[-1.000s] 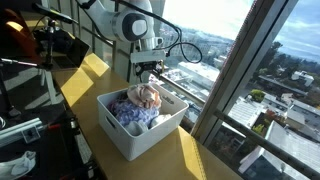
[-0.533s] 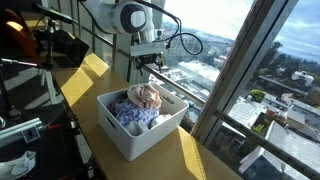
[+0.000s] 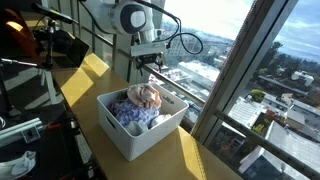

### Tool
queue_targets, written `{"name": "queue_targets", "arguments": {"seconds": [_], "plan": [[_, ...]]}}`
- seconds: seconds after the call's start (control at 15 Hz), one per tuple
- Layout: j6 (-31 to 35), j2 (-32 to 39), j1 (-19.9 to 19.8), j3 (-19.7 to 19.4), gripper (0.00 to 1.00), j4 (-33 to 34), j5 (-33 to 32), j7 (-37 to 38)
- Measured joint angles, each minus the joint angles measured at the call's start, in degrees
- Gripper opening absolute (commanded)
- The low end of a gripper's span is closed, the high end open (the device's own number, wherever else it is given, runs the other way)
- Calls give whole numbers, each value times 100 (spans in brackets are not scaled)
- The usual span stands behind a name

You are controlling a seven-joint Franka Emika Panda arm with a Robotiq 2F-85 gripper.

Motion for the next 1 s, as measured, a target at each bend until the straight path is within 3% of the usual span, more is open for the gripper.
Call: {"name": "queue_targets", "arguments": {"seconds": [1.0], "plan": [[85,4,-23,81,100,0,205,-132]]}}
